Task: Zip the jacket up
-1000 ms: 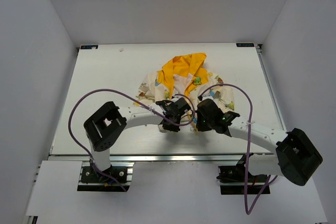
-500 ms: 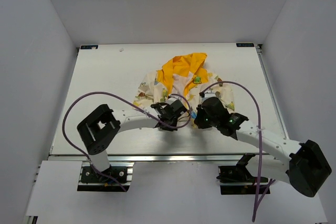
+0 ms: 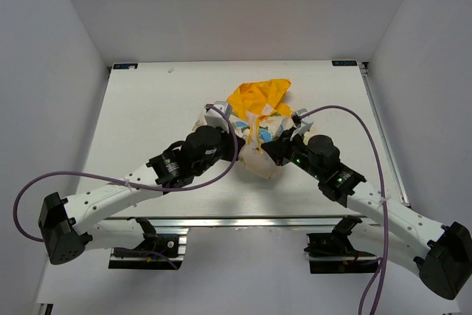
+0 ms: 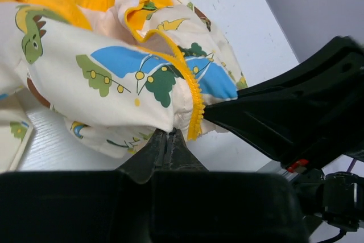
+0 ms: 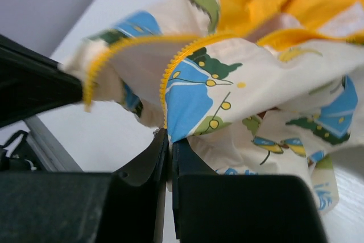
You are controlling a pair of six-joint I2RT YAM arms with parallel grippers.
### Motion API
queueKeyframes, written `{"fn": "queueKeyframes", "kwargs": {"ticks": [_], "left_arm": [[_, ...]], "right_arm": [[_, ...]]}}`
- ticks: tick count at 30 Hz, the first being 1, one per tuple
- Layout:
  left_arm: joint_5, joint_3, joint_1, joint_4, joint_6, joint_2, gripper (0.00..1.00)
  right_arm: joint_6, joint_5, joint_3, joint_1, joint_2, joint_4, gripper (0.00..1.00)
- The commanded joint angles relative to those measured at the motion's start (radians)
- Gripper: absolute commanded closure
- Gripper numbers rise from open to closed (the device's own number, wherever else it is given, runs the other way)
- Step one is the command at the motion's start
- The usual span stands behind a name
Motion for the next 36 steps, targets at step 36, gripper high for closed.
{"fn": "queueKeyframes", "kwargs": {"ticks": [36], "left_arm": [[0.070,0.168,0.004,0.013,0.082,0.194,1.00]], "right_arm": [[0.106,0.367,0.029,0.000,0.052,0.284,1.00]]}}
